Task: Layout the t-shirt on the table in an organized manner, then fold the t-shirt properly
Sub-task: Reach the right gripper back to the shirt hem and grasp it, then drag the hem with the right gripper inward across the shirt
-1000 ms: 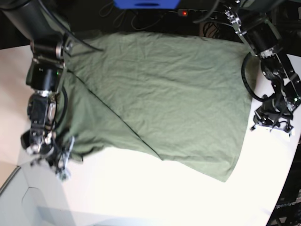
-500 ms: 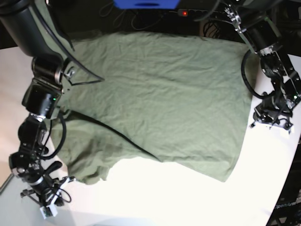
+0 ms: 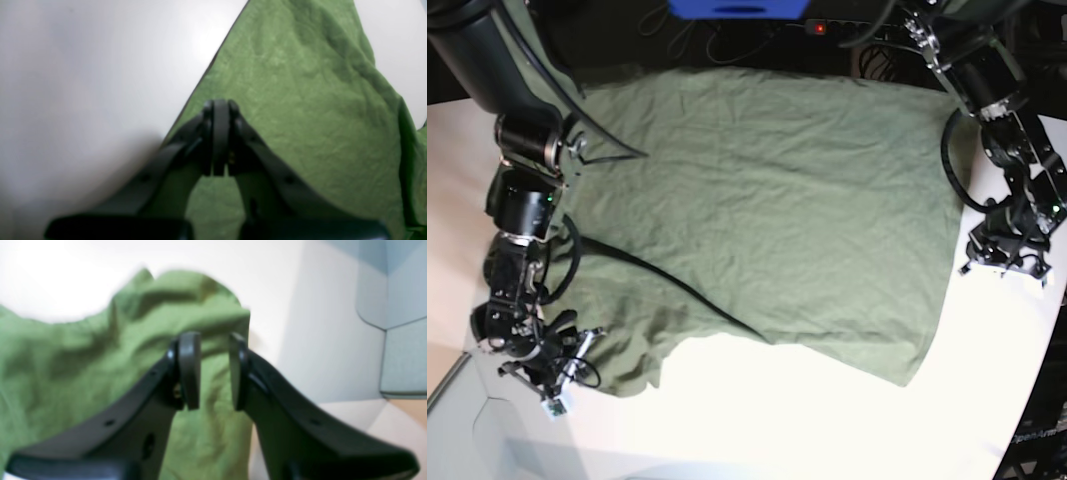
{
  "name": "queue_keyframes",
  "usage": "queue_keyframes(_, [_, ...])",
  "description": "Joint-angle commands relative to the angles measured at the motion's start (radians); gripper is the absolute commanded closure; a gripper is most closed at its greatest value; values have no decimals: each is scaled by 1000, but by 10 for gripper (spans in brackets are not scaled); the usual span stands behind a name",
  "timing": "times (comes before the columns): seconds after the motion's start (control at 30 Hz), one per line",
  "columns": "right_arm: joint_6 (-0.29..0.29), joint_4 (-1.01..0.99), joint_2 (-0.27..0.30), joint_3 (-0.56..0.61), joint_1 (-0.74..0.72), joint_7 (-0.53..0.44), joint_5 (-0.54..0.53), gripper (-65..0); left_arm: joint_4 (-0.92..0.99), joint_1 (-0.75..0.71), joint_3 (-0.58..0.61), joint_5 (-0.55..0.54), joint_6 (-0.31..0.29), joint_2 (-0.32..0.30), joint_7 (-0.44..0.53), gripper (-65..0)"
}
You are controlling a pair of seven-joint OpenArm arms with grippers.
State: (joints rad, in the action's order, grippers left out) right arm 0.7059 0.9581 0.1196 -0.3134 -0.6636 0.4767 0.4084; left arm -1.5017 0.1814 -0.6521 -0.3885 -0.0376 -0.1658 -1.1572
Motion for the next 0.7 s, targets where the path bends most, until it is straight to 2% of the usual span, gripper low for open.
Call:
queue_keyframes(0.0, [-8,15,-1,44,-31,-13,-21,-173,-20,37,-1,-11,-2,-13,10,-4])
queue_keyframes(0.1, [-8,15,-2,164,5,15,-27,-133,-20,60,5,-14,-2,-7,10,-4])
queue_keyframes(0.23, [-8,15,-44,208,48,14,-22,0,-9,86,8,-53,-2,16,9,-4])
queue_keyframes(0.33, [-8,15,-62,211,64,14,-22,0,2,97,56,-56,-2,22,9,-3])
queue_keyframes(0.43, [-8,19,-77,211,60,14,-22,-19,28,94,130,-53,-2,22,10,-2])
queue_keyframes(0.5, [-8,23,-79,211,54,20,-22,-56,57,92,153,-48,-2,22,10,-2])
queue_keyframes(0.67, [-8,19,-80,213,20,17,-21,-214,186,96,159,-46,-2,18,12,-2])
